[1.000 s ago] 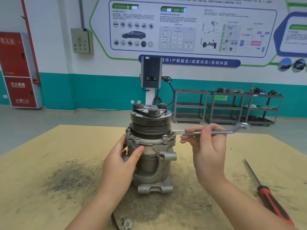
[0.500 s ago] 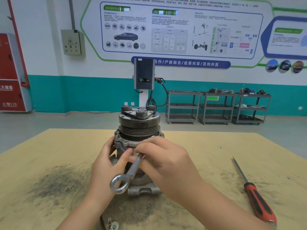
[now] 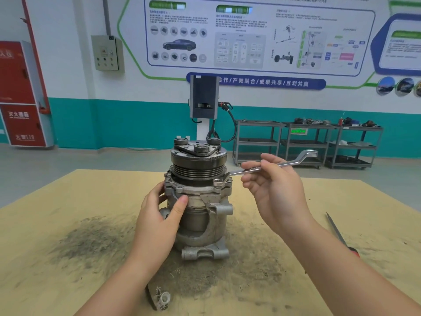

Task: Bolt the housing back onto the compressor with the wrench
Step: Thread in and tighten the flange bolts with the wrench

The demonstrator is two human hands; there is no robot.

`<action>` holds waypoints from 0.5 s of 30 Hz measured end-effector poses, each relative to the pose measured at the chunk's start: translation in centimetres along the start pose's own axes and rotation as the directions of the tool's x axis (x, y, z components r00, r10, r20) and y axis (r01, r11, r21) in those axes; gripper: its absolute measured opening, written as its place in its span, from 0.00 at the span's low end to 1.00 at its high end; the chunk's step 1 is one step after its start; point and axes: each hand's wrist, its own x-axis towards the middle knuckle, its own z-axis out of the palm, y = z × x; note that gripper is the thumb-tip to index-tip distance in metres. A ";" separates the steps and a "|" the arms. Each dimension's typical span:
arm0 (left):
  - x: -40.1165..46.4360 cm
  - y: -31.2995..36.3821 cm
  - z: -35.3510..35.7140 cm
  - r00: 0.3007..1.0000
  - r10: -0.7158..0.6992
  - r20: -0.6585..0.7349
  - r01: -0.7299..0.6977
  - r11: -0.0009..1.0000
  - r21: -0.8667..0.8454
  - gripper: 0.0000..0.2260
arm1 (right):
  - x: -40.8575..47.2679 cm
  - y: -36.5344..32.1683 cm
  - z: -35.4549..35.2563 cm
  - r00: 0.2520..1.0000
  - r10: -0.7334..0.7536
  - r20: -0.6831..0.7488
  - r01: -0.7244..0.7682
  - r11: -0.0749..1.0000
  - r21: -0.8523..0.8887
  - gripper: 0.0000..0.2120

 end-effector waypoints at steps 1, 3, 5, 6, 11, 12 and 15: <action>0.0 0.0 0.0 1.000 0.004 0.002 -0.004 1.000 0.001 0.34 | 0.2 0.1 -0.1 1.000 0.027 0.000 -0.027 0.999 0.019 0.08; 0.0 -0.1 0.0 1.000 0.006 0.005 -0.006 1.000 0.008 0.34 | 0.6 0.2 -0.4 0.997 0.078 0.001 -0.077 0.996 0.053 0.07; 0.1 -0.1 0.0 1.000 0.008 0.006 -0.009 1.000 0.016 0.34 | 0.9 0.2 -0.7 0.991 0.132 0.006 -0.132 0.987 0.089 0.07; 0.1 -0.1 0.1 1.000 0.010 0.005 -0.010 1.000 0.020 0.34 | 1.1 0.2 -0.9 0.987 0.159 0.011 -0.160 0.982 0.105 0.07; 0.1 -0.2 0.1 1.000 0.017 0.010 -0.017 0.999 0.034 0.33 | 1.1 1.5 -1.6 0.996 0.074 0.043 -0.077 0.993 0.086 0.04; 0.1 -0.2 0.1 1.000 0.018 0.010 -0.018 0.999 0.038 0.34 | 0.7 2.1 -1.5 0.997 -0.055 0.048 0.053 0.998 0.040 0.04; 0.1 -0.2 0.2 1.000 0.025 0.003 -0.025 0.998 0.052 0.34 | -0.6 3.8 -1.2 0.843 -0.511 0.171 0.534 0.833 -0.143 0.04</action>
